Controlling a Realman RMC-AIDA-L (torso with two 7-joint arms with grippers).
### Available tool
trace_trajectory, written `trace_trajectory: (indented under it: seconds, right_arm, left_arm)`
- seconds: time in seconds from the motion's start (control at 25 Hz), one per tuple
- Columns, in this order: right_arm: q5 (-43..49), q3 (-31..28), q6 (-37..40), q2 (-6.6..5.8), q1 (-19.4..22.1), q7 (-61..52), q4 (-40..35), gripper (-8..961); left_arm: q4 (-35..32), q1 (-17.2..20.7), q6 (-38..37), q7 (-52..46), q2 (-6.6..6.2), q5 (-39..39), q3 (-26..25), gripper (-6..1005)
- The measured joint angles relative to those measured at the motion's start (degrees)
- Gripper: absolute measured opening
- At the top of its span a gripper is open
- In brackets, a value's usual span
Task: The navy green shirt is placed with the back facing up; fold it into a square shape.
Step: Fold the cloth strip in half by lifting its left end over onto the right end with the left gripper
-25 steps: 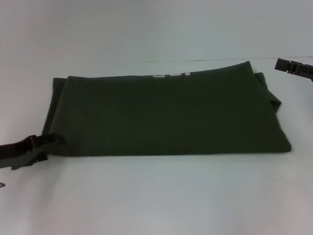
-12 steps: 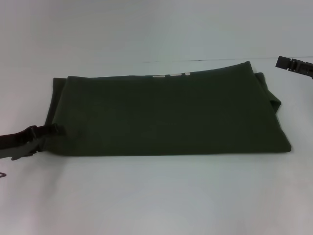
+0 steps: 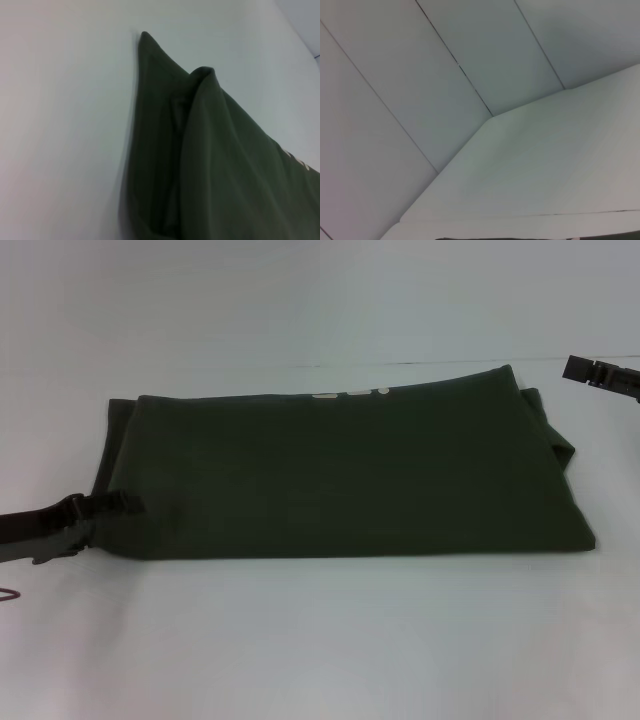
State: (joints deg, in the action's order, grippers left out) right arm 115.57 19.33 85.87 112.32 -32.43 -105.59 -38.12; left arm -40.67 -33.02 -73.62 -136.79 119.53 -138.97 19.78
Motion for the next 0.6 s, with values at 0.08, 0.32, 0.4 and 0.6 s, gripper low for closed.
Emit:
trace_trajectory:
  seconds: [0.08,0.32,0.4,0.6]
  right_arm:
    - [0.0,0.0,0.0,0.0,0.0,0.03,0.04,917]
    - [0.0,0.0,0.0,0.0,0.0,0.2,0.08,917]
    - [0.0,0.0,0.0,0.0,0.0,0.23,0.08,917]
    - [0.0,0.0,-0.07,0.0,0.0,0.27,0.08,917]
  left_arm:
    - [0.0,-0.05,-0.01,0.1,0.0,0.01,0.0,886]
    - [-0.02,-0.06,-0.09,0.23,0.0,0.03,0.0,886]
    - [-0.03,-0.11,-0.1,0.27,0.0,0.0,0.0,886]
    - [-0.25,-0.09,0.03,1.57,0.0,-0.34,0.2,872]
